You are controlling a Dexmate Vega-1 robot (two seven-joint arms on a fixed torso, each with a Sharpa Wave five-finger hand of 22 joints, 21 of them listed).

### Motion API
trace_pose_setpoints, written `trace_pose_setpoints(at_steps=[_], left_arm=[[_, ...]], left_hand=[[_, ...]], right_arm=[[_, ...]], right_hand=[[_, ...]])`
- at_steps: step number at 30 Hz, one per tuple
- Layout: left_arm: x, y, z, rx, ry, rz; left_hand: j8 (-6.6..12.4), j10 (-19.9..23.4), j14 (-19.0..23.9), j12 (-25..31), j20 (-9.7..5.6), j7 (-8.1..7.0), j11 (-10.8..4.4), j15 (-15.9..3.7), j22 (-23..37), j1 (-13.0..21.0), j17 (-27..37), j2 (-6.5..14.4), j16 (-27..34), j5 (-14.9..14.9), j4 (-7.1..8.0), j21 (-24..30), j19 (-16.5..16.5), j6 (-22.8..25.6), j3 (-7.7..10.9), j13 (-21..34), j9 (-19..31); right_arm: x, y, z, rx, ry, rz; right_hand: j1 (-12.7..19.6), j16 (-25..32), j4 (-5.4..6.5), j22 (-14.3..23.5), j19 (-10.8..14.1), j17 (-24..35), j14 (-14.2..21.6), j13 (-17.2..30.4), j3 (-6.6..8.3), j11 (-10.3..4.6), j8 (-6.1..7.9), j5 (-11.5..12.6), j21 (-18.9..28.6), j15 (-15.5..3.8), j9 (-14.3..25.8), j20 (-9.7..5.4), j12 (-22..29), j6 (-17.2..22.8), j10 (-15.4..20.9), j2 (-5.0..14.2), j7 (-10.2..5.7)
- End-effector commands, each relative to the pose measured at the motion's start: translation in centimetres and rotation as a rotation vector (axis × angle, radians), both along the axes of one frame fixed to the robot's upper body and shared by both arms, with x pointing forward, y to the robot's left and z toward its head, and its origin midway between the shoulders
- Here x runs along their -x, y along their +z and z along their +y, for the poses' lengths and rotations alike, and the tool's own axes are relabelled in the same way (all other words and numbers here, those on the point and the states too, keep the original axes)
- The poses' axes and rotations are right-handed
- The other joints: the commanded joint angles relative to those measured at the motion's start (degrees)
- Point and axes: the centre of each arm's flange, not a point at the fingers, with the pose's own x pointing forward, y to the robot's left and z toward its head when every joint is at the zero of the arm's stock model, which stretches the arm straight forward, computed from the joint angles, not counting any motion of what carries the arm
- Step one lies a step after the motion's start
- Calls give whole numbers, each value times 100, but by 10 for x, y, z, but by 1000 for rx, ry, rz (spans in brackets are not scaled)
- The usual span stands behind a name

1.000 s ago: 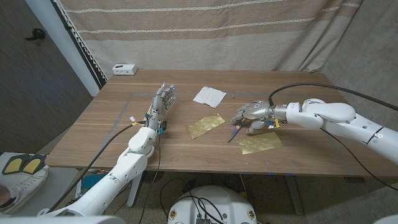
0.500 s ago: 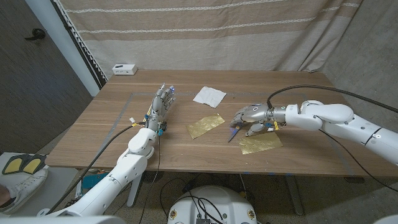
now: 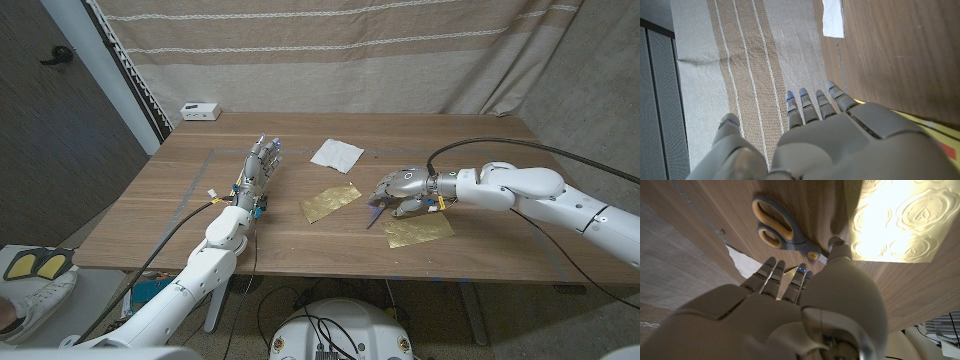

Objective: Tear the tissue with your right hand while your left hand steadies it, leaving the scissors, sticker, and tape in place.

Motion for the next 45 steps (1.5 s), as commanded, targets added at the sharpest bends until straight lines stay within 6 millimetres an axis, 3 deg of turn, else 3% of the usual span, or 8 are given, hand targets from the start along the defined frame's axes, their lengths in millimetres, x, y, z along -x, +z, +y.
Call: trace_pose_setpoints(at_steps=[1,3,10,18,28,35,43,45], left_arm=[[1,-2,4,3,3,0],[1,-3,5,4,4,1],[2,-5,6,7,6,2],[1,-7,5,8,1,4],[2,-8,4,6,0,4],[2,-9,2,6,-4,7],[0,-8,-1,0,-10,6],[0,-7,-2,-3,-10,6]], left_hand=[[1,39,24,-4,-471,-16,29,-653,23,-25,16,23,27,51,-20,4,41,41,-20,32,10],[1,24,25,-11,-469,-15,-28,-650,23,-26,16,24,28,53,-21,5,42,45,-26,32,10],[-4,29,19,-10,-460,-13,15,-649,23,-25,16,27,26,57,-22,5,42,37,-35,32,10],[-2,27,20,-12,-465,-3,16,-643,24,-25,16,30,27,61,-22,5,42,46,-46,32,10],[8,30,22,-11,-463,-2,3,-629,24,-24,17,33,29,67,-24,2,34,78,-60,32,10],[12,36,25,-10,-457,-15,19,-627,24,-25,17,35,30,72,-24,2,33,98,-75,33,11],[17,39,28,-10,-464,-8,15,-627,24,-26,17,37,31,76,-24,5,39,123,-88,33,11],[18,40,28,-10,-464,-11,16,-628,24,-26,18,38,31,77,-24,5,40,126,-90,33,11]], right_arm=[[-1,-3,4,6,-6,2],[-1,-4,5,8,-8,1],[-4,-5,5,28,-27,-1],[-7,-5,4,29,-45,-5],[-11,-7,1,24,-66,-5],[-12,-14,0,10,-60,-5],[-15,-19,-3,-26,-60,-11],[-16,-20,-4,-37,-57,-17]], right_hand=[[151,44,2,24,60,41,96,38,104,-13,66,-68,33,-1086,15,-783,50,62,76,30,4],[210,58,5,27,67,55,128,51,164,-9,74,-112,38,-1088,21,-774,63,73,105,42,5],[388,99,35,43,86,114,220,116,373,-23,118,-287,57,-1081,50,-683,107,127,190,37,-19],[412,107,98,53,62,151,233,184,477,39,176,-417,56,-1060,101,-677,134,183,205,27,-43],[239,79,283,73,-57,226,138,346,554,153,215,-669,35,-1033,238,-596,190,14,139,-19,41],[164,268,400,114,14,494,504,739,710,-27,571,-859,120,-1081,540,-535,650,272,538,-55,86],[152,316,404,154,46,654,604,1020,739,-11,759,-901,164,-1076,762,-507,919,285,644,-114,104],[169,378,394,170,77,754,683,1167,756,17,882,-916,188,-1086,879,-497,1057,354,694,-115,93]])
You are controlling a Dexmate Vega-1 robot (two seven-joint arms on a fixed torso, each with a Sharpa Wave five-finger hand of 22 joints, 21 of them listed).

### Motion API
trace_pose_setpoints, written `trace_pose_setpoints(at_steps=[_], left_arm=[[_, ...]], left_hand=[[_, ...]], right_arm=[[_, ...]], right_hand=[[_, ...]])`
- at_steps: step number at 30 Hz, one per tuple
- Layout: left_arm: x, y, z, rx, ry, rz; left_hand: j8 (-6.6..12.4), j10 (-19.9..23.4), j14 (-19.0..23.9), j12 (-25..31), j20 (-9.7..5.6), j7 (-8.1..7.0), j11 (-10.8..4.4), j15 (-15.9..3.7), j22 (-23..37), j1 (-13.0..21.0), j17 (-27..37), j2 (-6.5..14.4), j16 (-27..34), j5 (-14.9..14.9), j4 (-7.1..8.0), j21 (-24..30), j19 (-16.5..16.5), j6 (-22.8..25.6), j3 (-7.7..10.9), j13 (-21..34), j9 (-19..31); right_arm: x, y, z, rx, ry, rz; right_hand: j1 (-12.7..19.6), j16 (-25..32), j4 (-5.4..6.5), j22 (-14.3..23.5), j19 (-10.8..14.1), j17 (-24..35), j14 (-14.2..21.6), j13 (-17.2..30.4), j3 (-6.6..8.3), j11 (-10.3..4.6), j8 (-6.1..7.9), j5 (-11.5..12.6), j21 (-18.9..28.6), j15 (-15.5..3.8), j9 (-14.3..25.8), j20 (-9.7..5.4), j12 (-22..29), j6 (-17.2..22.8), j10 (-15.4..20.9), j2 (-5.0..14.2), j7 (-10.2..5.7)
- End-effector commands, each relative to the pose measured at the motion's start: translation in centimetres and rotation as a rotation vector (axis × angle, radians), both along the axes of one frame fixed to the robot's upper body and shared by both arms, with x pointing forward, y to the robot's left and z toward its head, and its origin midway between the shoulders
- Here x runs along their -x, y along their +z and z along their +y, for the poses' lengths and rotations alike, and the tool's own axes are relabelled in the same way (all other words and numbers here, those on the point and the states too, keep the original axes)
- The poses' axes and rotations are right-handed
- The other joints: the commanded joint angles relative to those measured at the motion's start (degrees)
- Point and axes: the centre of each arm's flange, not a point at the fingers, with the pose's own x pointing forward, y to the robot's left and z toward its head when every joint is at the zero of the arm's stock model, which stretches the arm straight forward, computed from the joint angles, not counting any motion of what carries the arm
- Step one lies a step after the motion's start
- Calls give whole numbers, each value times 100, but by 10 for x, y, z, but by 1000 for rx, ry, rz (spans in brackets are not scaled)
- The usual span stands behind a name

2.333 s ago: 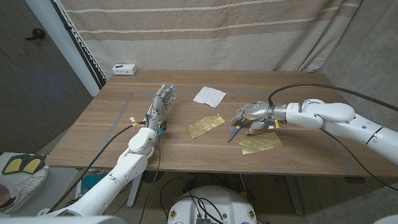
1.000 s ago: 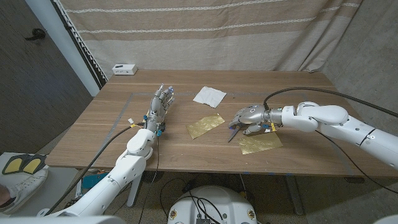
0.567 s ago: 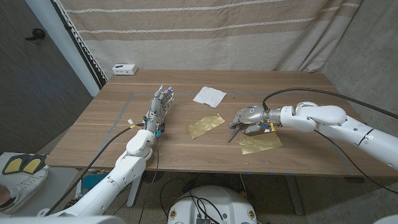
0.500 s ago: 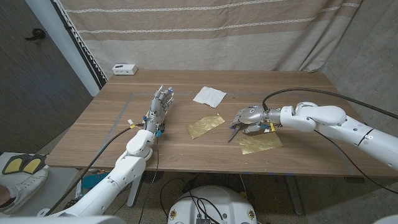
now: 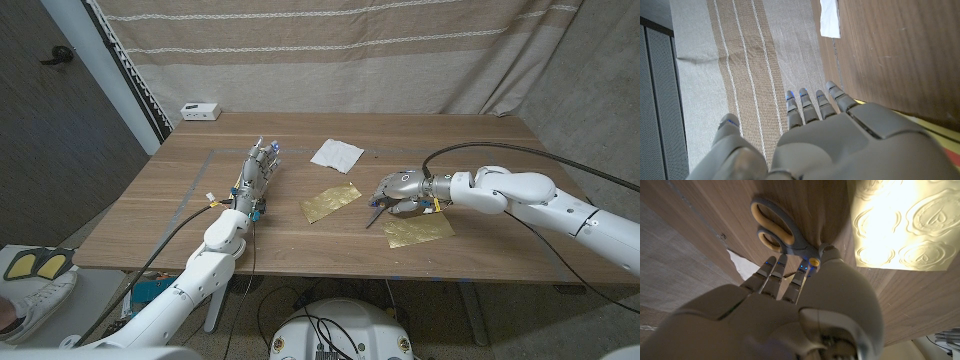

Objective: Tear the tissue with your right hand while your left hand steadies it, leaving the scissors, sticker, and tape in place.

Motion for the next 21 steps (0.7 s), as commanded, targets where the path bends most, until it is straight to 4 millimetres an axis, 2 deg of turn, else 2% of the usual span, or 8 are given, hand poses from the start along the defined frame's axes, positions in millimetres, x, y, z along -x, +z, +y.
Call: trace_pose_setpoints(at_steps=[1,3,5,9,11,14,18,21], left_arm=[[-2,2,-4,-10,-8,-1],[-2,2,-4,-11,-8,-2],[-2,2,-4,-10,-9,-1],[-2,0,-4,-8,-9,1],[-1,0,-3,-8,-8,2],[-1,-1,-1,-6,-6,2],[-1,-2,1,-2,-2,1],[-1,-3,2,1,-2,3]], left_hand=[[18,40,27,-10,-459,-3,17,-629,24,-26,18,38,31,11,-16,5,39,36,-20,33,11],[16,39,26,-11,-462,-9,9,-627,24,-26,18,41,31,12,-15,5,38,37,-26,33,11],[19,43,28,-10,-456,-20,29,-627,24,-26,18,42,31,14,-15,4,37,47,-29,33,11],[20,44,30,-10,-454,-20,22,-626,24,-27,18,43,32,15,-15,5,37,54,-34,34,11],[19,54,29,-6,-453,-16,-10,-624,24,-27,18,44,32,16,-14,5,37,55,-37,34,10],[18,50,31,-9,-453,-18,22,-626,24,-28,18,46,32,17,-14,5,37,58,-42,34,10],[17,41,30,-12,-456,-19,26,-629,24,-29,18,47,32,19,-13,4,36,60,-47,34,10],[16,40,30,-13,-457,-20,29,-629,24,-30,18,47,31,19,-13,5,37,61,-50,34,10]], right_arm=[[-5,-9,-4,-44,1,-10],[-6,-10,-4,-49,4,-12],[-8,-12,-4,-58,10,-9],[-9,-16,-2,-80,30,-14],[-10,-17,0,-85,37,-18],[-11,-18,2,-103,42,-13],[-14,-19,5,-127,44,-3],[-17,-19,7,-145,51,-1]], right_hand=[[26,192,-30,51,130,235,227,465,33,19,237,-38,89,-1075,248,-502,289,126,133,-47,13],[50,291,-61,72,180,376,296,631,20,-5,343,-62,121,-1073,378,-519,422,120,138,-79,35],[58,323,-70,80,221,420,318,681,16,4,375,-67,141,-1076,418,-523,462,118,140,-87,37],[105,482,-116,113,343,627,438,917,-1,4,530,-90,208,-1079,603,-527,666,119,180,-115,51],[129,511,-135,123,359,675,449,975,-2,-2,567,-95,220,-1083,649,-529,712,115,178,-123,47],[194,619,-165,150,380,815,539,1135,23,-20,682,-116,246,-1088,774,-518,841,136,185,-84,46],[347,847,-241,204,397,1133,668,1506,63,-37,947,-224,291,-1085,1064,-512,1163,180,262,-84,59],[389,947,-255,218,421,1273,707,1664,69,-42,1051,-272,311,-1090,1187,-502,1285,177,265,-88,55]])
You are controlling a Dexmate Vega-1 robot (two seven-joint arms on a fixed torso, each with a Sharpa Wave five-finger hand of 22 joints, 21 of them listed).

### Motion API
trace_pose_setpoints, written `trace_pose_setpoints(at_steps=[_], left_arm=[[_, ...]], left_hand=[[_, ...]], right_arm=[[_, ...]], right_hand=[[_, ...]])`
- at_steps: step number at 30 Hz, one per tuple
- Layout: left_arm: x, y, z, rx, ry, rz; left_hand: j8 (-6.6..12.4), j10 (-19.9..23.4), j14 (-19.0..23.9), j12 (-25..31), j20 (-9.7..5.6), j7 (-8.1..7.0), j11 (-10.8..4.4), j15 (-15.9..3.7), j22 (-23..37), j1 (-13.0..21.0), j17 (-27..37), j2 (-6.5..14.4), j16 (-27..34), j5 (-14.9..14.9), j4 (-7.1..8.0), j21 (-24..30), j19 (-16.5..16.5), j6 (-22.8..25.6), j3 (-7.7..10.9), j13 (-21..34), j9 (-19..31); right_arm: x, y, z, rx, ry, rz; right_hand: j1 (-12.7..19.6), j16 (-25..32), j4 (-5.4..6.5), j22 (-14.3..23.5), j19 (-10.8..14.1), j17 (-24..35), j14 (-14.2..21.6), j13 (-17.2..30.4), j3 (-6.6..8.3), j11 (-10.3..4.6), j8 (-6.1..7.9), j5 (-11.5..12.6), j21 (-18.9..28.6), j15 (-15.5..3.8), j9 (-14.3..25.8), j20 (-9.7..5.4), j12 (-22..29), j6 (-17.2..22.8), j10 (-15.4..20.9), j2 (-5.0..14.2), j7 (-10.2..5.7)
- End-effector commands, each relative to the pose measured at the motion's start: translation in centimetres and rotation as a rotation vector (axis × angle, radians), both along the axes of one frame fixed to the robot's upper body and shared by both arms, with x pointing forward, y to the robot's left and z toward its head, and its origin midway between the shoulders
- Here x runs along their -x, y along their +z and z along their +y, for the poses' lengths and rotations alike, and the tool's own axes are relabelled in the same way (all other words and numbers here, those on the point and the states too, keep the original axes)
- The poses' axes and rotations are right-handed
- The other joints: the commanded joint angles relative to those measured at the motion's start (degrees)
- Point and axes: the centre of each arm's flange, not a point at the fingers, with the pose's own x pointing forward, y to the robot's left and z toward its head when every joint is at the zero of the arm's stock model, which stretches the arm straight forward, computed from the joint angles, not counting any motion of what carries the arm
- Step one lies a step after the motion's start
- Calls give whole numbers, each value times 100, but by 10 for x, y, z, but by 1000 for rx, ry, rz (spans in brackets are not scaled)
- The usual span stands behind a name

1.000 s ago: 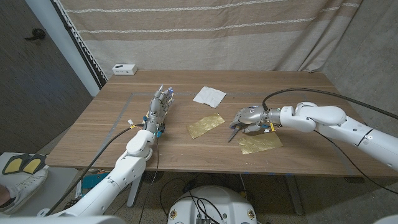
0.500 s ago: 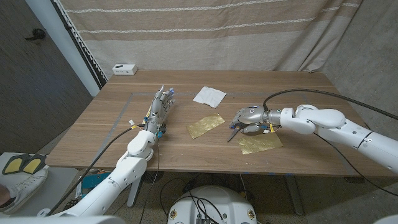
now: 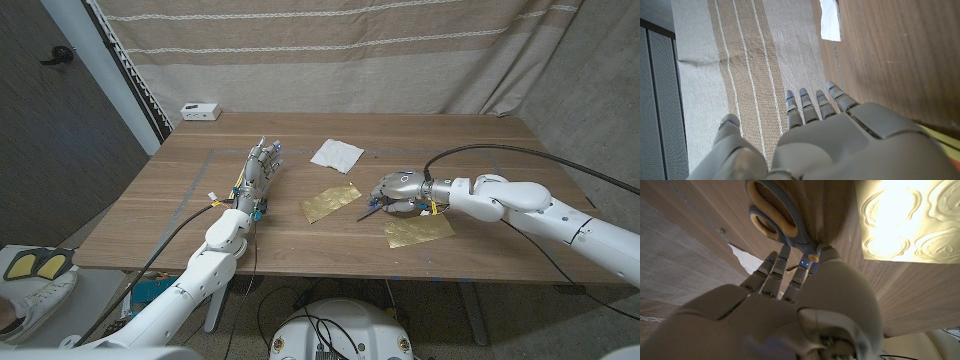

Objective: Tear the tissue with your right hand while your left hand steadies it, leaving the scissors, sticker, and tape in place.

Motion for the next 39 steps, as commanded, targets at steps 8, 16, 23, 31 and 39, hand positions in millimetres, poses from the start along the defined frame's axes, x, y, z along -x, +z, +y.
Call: trace_pose_setpoints(at_steps=[8,16,23,31,39], left_arm=[[0,-8,9,19,10,7],[-1,-10,10,27,9,8],[-2,-11,9,33,4,7],[-3,-13,8,35,1,10],[-2,-14,8,35,2,9]], left_hand=[[6,26,24,-19,-454,-23,30,-632,24,-4,18,21,29,23,5,4,35,45,-48,4,11],[-2,15,12,-24,-452,-24,11,-631,24,-6,18,25,25,28,7,4,33,33,-61,3,11],[-5,19,13,-22,-451,-16,3,-631,24,-9,18,27,27,31,8,6,37,30,-72,3,11],[-6,26,14,-19,-452,-19,31,-630,24,-11,18,29,28,34,9,7,41,32,-84,3,11],[-3,25,16,-20,-449,-21,31,-639,24,-12,18,31,29,37,10,8,43,41,-93,3,11]], right_arm=[[-12,-1,12,-99,36,19],[-12,7,16,-143,55,26],[-8,18,18,-202,53,43],[-4,25,22,-243,61,57],[-2,25,23,-271,58,81]], right_hand=[[391,828,-161,104,253,1032,451,1098,58,-45,571,-285,183,-1090,777,-395,800,-192,13,-39,53],[705,1412,-197,135,611,1698,884,1711,153,-34,984,-456,379,-1103,1211,-399,1320,-83,215,-49,76],[903,1400,-213,87,754,1693,1240,1696,267,-34,1158,-465,433,-1109,1353,-418,1390,1,303,-1,78],[1048,1192,-195,-30,937,1482,1692,1555,353,-39,1231,-480,475,-1117,1295,-471,1430,98,441,-9,129],[1375,855,-222,-145,1139,1259,2366,1076,471,-39,1255,-445,588,-1125,1053,-765,1180,258,492,-49,147]])
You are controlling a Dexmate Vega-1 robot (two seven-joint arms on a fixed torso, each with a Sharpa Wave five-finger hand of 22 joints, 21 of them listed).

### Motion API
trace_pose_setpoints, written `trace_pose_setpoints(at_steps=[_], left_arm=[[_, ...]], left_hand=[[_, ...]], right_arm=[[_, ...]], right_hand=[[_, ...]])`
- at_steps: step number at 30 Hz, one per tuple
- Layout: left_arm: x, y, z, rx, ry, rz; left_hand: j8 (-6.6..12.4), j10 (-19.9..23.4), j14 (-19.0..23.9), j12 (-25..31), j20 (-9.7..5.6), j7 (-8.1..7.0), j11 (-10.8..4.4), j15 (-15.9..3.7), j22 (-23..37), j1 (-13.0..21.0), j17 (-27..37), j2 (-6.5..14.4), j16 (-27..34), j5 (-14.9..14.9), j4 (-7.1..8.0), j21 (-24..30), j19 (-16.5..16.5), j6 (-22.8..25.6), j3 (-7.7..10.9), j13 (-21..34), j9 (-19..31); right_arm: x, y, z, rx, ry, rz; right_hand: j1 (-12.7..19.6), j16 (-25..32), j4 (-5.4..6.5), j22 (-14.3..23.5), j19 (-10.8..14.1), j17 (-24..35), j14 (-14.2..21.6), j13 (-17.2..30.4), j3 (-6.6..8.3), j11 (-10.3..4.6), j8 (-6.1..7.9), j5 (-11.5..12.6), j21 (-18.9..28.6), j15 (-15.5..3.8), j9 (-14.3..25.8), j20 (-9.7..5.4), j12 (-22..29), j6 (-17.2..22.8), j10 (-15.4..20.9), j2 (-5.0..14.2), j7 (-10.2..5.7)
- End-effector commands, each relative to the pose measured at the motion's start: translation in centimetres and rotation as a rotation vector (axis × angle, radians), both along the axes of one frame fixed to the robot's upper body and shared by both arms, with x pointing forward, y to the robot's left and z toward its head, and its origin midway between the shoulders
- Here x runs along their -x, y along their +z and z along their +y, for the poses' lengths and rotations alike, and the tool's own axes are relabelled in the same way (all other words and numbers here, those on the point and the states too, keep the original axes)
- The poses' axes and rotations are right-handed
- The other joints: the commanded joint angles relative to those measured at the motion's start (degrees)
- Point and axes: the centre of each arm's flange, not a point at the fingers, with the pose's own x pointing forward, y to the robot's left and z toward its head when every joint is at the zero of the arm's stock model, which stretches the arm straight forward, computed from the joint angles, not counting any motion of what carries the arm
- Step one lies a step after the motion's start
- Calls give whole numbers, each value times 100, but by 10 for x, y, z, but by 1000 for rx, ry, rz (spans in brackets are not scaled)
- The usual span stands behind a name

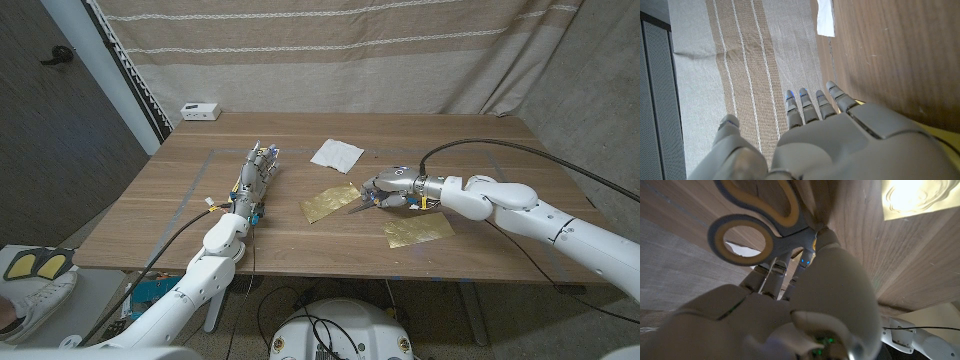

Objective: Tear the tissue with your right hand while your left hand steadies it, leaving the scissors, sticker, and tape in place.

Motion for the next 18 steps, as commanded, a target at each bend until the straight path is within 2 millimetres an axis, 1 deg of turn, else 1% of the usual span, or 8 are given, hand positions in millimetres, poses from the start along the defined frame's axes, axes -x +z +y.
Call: trace_pose_setpoints(at_steps=[1,3,4,6,10,12,14,18], left_arm=[[0,-2,-1,2,-3,1],[1,-3,-1,2,-4,1],[1,-3,-1,3,-4,1],[1,-3,-2,2,-5,0],[3,-3,-2,1,-7,-3],[3,-3,-3,2,-7,-3],[3,-3,-3,1,-8,-3],[4,-3,-5,-1,-12,-4]], left_hand=[[-4,24,15,-20,-447,-20,36,-637,24,-12,18,31,28,38,-14,7,41,41,-22,20,11],[-6,33,15,-17,-448,-21,20,-637,24,-12,18,32,28,39,-14,7,40,37,-25,20,11],[-7,35,15,-16,-448,-22,26,-637,24,-12,18,32,28,39,-14,8,43,36,-26,20,11],[-6,34,16,-17,-448,-19,26,-640,24,-13,18,32,29,40,-14,8,44,39,-30,20,11],[-5,40,16,-14,-446,-19,32,-640,24,-13,18,33,29,42,-13,7,41,43,-35,20,11],[-4,46,18,-12,-448,-21,34,-639,24,-13,18,33,30,43,-13,7,43,45,-37,20,11],[-3,52,20,-10,-447,-14,8,-639,24,-14,18,34,30,44,-13,7,42,51,-41,20,11],[-1,58,26,-8,-449,-12,17,-643,24,-14,18,34,33,45,-13,8,44,57,-45,21,11]], right_arm=[[4,6,3,-60,4,28],[4,6,3,-61,1,32],[5,6,3,-62,0,28],[5,6,3,-63,-2,32],[6,6,2,-82,-9,37],[7,7,1,-93,-17,36],[7,7,0,-102,-21,32],[10,10,-2,-136,-31,36]], right_hand=[[338,-249,-12,-30,131,-74,454,-576,113,-19,15,70,133,-858,-248,-763,-392,180,149,50,-27],[384,-363,-20,-30,126,-107,429,-736,113,-20,8,72,156,-862,-321,-782,-493,235,232,16,-58],[446,-562,6,-31,101,-188,459,-1042,114,-14,-36,69,203,-860,-467,-787,-700,270,345,15,-70],[530,-683,26,-23,60,-144,527,-1431,115,13,-36,44,273,-869,-661,-807,-880,468,765,41,-86],[527,-870,121,-16,-11,-210,729,-2060,46,42,-28,-54,427,-872,-1005,-842,-1223,851,1387,107,-129],[527,-882,137,-15,-25,-202,788,-2186,32,37,-47,-79,469,-871,-1087,-847,-1286,894,1542,125,-130],[520,-892,149,-15,-34,-205,819,-2262,19,47,-40,-95,496,-871,-1142,-851,-1308,974,1677,131,-77],[501,-899,169,-17,-55,-220,901,-2393,-12,64,-44,-124,543,-870,-1246,-860,-1333,1099,1936,132,-93]])
